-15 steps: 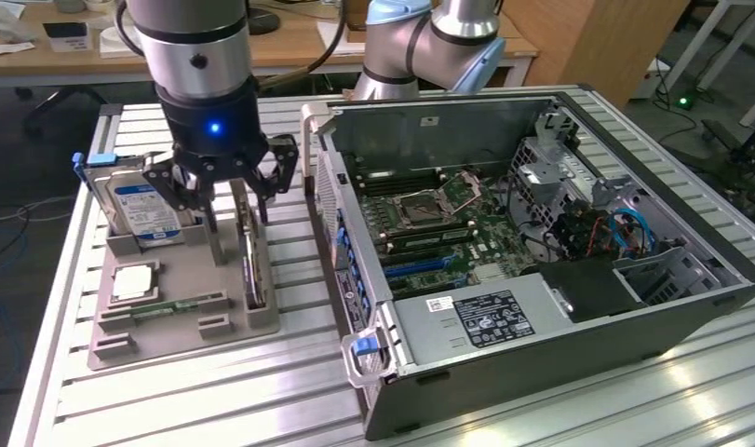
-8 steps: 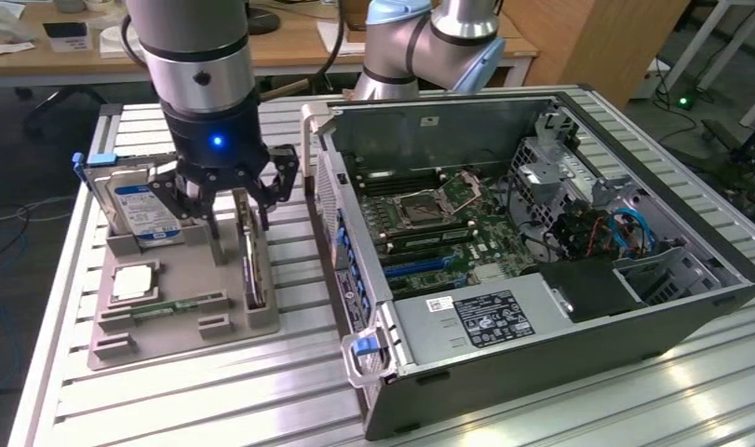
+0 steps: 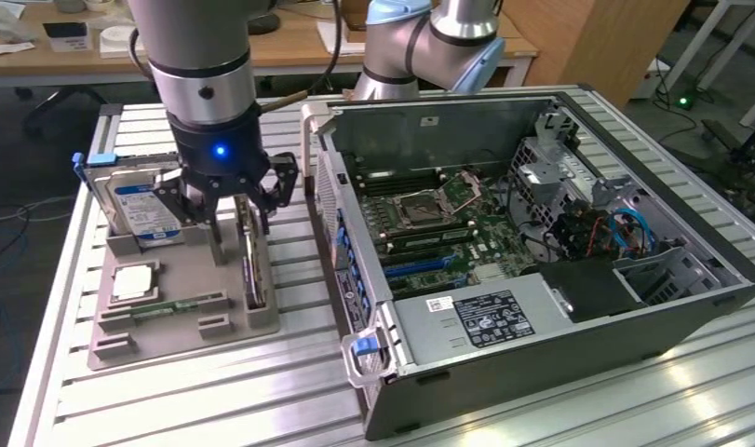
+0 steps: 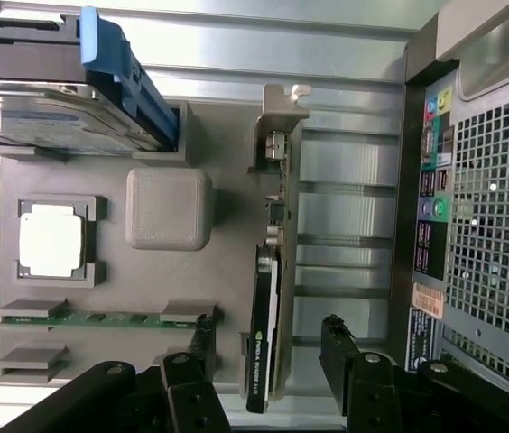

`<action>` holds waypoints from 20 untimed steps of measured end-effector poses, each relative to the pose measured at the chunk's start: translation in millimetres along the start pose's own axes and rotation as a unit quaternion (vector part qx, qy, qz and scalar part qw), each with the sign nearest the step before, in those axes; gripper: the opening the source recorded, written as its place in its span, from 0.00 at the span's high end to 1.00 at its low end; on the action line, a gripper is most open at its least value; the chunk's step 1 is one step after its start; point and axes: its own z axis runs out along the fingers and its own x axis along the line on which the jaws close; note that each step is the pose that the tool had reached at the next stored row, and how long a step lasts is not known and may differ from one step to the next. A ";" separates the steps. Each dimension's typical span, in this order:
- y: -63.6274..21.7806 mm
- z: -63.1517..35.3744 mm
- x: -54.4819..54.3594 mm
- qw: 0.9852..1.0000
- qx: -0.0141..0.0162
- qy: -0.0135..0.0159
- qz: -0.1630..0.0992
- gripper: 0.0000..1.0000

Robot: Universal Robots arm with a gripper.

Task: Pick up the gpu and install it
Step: 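Pick up the gpu and move the gpu toward the slot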

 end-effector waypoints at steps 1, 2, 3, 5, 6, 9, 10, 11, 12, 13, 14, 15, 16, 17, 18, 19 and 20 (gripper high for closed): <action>0.0 1.8 0.1 1.000 0.000 0.000 0.001 0.41; -0.1 3.7 0.1 1.000 0.000 0.000 0.003 0.41; -0.1 5.5 0.2 1.000 0.000 0.000 0.004 0.41; -0.2 9.2 0.3 1.000 0.000 0.000 0.007 0.41; -0.3 10.9 0.3 1.000 0.000 0.000 0.009 0.41; 0.3 16.4 0.4 1.000 0.000 -0.001 0.015 0.41; 0.8 18.2 0.4 1.000 0.000 -0.001 0.017 0.41; 1.5 20.1 0.4 1.000 0.000 -0.001 0.019 0.41; 2.5 21.8 0.4 1.000 0.001 -0.001 0.021 0.41; 3.4 23.6 0.4 1.000 0.001 -0.001 0.022 0.41; 4.1 25.5 0.4 1.000 0.001 -0.001 0.024 0.41; 4.2 27.2 0.4 1.000 0.001 -0.001 0.026 0.41; 4.2 29.1 0.4 1.000 0.001 -0.001 0.028 0.41; 4.2 30.9 0.4 1.000 0.001 -0.001 0.031 0.41; 4.3 32.7 0.5 0.999 0.001 -0.001 0.033 0.41; 4.4 34.6 0.6 0.999 0.001 -0.001 0.035 0.41; 4.6 36.4 0.6 0.999 0.001 -0.001 0.037 0.41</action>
